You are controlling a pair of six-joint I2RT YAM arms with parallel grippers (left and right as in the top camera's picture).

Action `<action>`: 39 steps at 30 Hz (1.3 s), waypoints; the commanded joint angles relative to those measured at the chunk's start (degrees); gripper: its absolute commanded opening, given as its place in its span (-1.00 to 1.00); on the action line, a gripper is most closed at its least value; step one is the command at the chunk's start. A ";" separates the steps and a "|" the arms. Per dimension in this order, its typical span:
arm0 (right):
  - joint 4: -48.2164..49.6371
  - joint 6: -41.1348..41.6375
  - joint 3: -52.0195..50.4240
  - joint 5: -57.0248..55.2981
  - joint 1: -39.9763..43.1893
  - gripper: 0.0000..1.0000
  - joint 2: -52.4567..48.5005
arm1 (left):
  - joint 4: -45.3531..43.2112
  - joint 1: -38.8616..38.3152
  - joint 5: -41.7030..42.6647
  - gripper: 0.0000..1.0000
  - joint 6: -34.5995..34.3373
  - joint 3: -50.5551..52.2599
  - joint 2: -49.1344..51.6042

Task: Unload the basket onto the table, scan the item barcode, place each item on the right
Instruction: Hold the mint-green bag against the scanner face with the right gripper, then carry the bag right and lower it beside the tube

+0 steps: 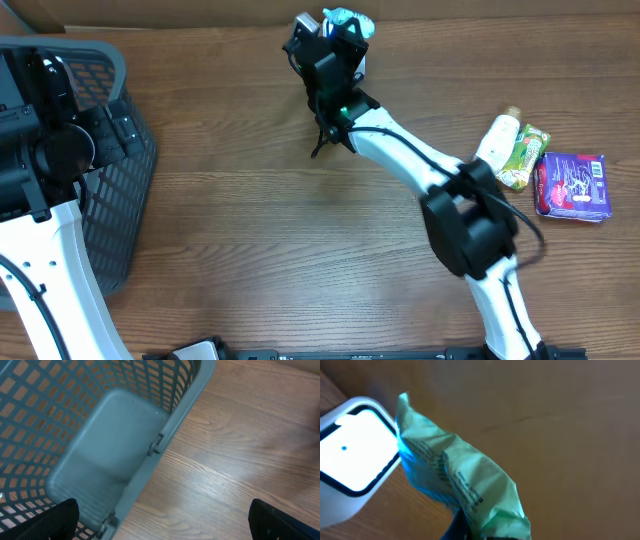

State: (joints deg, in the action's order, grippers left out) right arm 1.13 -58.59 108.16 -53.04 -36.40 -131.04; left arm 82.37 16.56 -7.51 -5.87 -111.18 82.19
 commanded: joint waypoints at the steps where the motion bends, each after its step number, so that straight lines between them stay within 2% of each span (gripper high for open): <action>1: -11.96 22.27 1.25 -0.20 -2.19 -0.93 13.84 | -0.09 0.15 0.26 0.99 -0.57 -0.94 0.09; 5: -35.39 49.18 1.25 12.39 -1.92 -0.93 21.92 | -0.09 0.15 0.26 0.99 -0.57 -0.94 0.09; 9: -53.46 77.55 1.25 25.79 2.54 -0.93 28.35 | -0.09 0.13 0.26 0.99 -0.57 -0.96 0.09; 11: -61.42 88.24 1.25 31.32 6.40 -0.93 30.18 | -0.09 0.15 0.26 0.99 -0.57 -0.94 0.09; 13: -68.08 95.49 1.25 35.50 10.58 -0.93 30.67 | -0.09 0.15 0.26 0.99 -0.57 -0.96 0.09; 15: -73.68 99.89 0.55 39.76 15.28 -0.93 30.49 | -0.09 0.15 0.26 0.99 -0.57 -0.96 0.09; 18: -76.94 102.14 -3.08 43.85 21.81 -0.93 30.08 | -0.09 0.15 0.26 0.99 -0.57 -0.96 0.09; 26: -70.12 103.54 -20.00 44.13 33.22 -0.92 29.99 | -0.09 0.15 0.26 0.98 -0.57 -0.94 0.09; 27: -69.35 103.54 -21.33 44.11 33.77 -0.87 29.99 | -0.09 0.15 0.26 0.99 -0.57 -0.94 0.09; 28: -68.54 103.51 -22.77 44.11 34.45 -0.70 29.99 | -0.09 0.15 0.26 0.99 -0.57 -0.94 0.09; 33: -68.19 102.66 -24.20 44.11 36.98 0.40 30.14 | -0.09 0.15 0.26 0.99 -0.57 -0.96 0.09; 37: -68.17 97.70 -22.27 44.26 37.66 0.91 31.87 | -0.09 0.15 0.26 0.99 -0.57 -0.94 0.09; 38: -68.30 96.43 -21.77 44.35 37.64 1.00 32.70 | -0.09 0.15 0.26 0.99 -0.57 -0.94 0.09; 39: -68.46 95.56 -21.24 44.61 37.46 1.00 33.73 | -0.09 0.15 0.26 0.98 -0.57 -0.96 0.09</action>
State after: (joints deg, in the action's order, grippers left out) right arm -67.31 40.93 84.12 -8.80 1.08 -101.27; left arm 82.32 16.56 -7.51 -5.87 -111.18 82.19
